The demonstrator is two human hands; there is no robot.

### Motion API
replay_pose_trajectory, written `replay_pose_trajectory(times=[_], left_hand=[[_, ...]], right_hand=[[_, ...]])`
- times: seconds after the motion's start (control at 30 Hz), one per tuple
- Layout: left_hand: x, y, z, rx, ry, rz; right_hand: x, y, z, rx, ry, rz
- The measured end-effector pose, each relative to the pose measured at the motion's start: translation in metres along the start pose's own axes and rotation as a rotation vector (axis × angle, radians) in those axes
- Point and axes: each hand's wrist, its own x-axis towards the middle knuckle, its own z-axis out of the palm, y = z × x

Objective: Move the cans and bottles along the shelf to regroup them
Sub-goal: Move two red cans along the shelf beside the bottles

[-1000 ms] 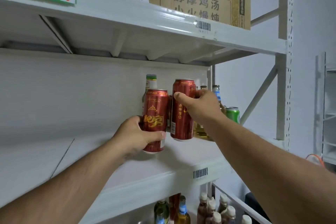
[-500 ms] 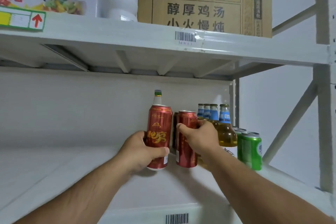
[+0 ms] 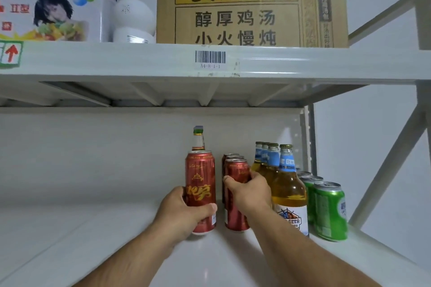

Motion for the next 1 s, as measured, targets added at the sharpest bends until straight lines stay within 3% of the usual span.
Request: replay_pose_trajectory(times=[0.57, 1.0], left_hand=[[-0.002, -0.01, 0.009, -0.005, -0.069, -0.029], [-0.001, -0.01, 0.01, 0.005, -0.068, -0.062]], right_hand=[[0.008, 0.005, 0.002, 0.101, -0.066, -0.038], [-0.003, 0.005, -0.002, -0.102, -0.054, -0.043]])
